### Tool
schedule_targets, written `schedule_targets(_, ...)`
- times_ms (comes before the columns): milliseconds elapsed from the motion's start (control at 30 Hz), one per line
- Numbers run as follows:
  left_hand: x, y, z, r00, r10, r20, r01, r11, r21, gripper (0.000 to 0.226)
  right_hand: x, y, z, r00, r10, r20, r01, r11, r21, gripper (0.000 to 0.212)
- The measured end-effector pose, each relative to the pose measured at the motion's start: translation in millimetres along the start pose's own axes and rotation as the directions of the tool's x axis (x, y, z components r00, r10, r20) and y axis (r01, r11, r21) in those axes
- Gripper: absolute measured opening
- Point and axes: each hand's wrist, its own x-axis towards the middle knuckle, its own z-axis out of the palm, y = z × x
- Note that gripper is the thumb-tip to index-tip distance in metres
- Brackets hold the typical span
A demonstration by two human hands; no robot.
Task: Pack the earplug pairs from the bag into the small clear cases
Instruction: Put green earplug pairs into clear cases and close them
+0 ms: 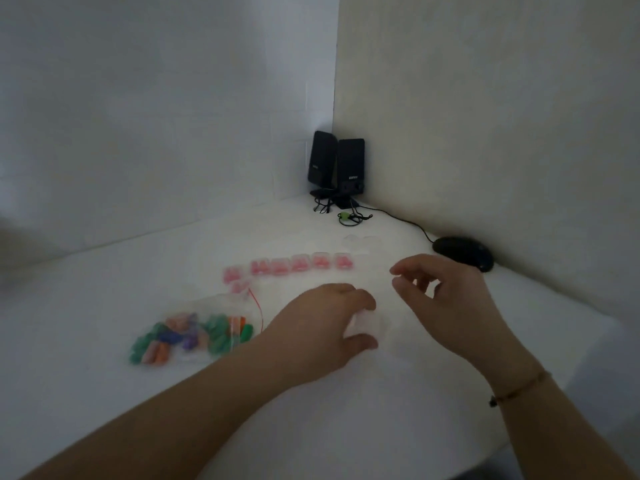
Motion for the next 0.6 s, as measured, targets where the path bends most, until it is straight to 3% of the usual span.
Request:
schedule_targets(67,-8.1,-6.4,-24.1,0.987,-0.015,-0.163,0.001,0.996,-0.085,0.045,2.8,-15.3,3.0,0.987,-0.070,0.147,0.063,0.997,0.048,0.012)
schedule_targets(133,-19.4,-17.7,-48.4,0.964,-0.009,-0.266,-0.005,0.999,-0.054,0.052,8.6,-35.9,12.9,0.962,-0.120,0.246,0.082,0.984,0.159,0.025)
schedule_targets(233,-38.3,-40.9,-74.7,0.928,-0.080,-0.363,0.041,0.993,-0.114,0.056,27.1,-68.3,41.1,0.964,-0.118,0.239,0.027,0.936,0.351,0.018)
schedule_targets(333,-53.8,-65.1,-84.5,0.837,-0.211,-0.505,0.018,0.933,-0.360,0.048,46.3,-99.5,73.5,0.966,-0.073,0.249,-0.099,0.784,0.613,0.012)
schedule_targets(500,-67.1,-87.5,-79.3,0.759,-0.340,-0.556,-0.128,0.759,-0.639,0.046,54.0,-129.3,113.7,0.958,-0.046,0.283,-0.222,0.504,0.834,0.010)
schedule_targets(600,-69.4,-94.1,-77.1,0.745,-0.414,-0.524,-0.141,0.670,-0.729,0.039,45.7,-126.2,127.2,0.968,-0.090,0.233,-0.146,0.553,0.820,0.011)
